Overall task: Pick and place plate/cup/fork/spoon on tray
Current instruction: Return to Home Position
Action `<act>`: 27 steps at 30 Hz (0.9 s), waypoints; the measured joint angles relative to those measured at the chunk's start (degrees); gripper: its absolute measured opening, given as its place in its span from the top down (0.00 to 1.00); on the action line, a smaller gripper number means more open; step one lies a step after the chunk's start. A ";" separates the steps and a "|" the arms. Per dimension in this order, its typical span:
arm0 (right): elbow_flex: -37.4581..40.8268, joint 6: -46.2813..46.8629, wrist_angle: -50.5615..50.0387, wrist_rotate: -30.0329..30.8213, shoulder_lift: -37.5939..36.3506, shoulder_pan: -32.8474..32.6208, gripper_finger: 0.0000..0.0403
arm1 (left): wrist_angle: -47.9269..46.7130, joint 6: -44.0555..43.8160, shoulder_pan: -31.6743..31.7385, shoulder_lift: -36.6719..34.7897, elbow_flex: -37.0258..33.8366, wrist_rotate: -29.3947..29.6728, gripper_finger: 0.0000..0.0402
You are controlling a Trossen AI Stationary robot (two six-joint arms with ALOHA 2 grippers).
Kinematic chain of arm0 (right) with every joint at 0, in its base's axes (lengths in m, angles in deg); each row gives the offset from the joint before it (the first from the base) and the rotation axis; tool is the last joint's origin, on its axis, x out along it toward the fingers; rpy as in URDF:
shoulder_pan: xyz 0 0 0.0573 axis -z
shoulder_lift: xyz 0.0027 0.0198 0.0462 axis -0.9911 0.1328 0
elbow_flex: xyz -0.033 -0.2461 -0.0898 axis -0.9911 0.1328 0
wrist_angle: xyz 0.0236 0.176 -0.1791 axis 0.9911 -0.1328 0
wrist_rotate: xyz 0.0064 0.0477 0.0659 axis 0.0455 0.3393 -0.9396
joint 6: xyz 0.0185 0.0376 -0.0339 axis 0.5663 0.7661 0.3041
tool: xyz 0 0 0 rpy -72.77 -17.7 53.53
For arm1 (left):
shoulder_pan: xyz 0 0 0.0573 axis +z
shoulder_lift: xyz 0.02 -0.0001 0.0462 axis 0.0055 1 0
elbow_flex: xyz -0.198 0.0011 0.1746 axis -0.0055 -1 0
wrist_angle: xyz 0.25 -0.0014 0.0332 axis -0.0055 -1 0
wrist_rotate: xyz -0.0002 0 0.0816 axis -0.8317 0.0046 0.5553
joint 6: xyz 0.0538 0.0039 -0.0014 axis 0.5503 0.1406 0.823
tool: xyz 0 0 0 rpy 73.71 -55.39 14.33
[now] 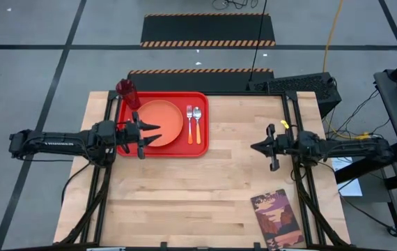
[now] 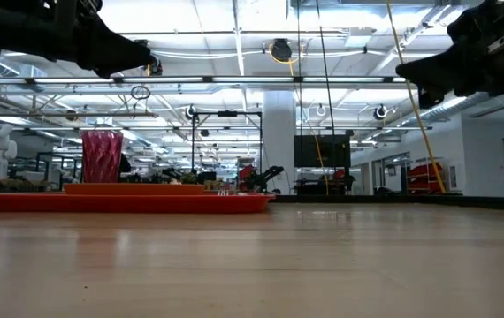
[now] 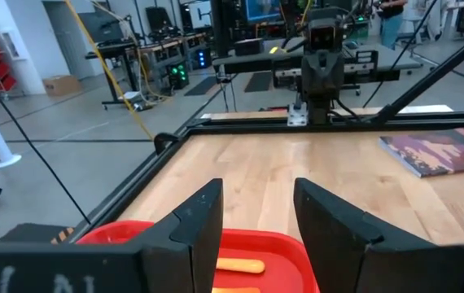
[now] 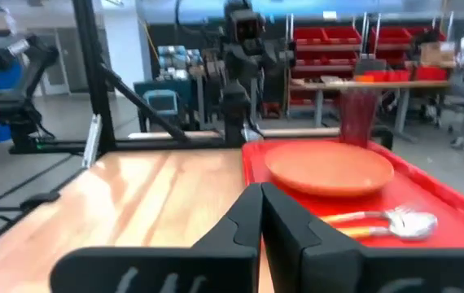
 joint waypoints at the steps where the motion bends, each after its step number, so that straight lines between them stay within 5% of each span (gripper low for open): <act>1: 0.00 0.26 -0.64 0.40 -0.18 -0.33 1.00 | 0.10 -0.01 0.00 0.00 0.00 0.00 0.61; 27: -1.73 -1.10 -9.95 -1.25 -8.64 -7.10 1.00 | 1.23 -0.99 0.00 0.00 0.02 0.06 0.61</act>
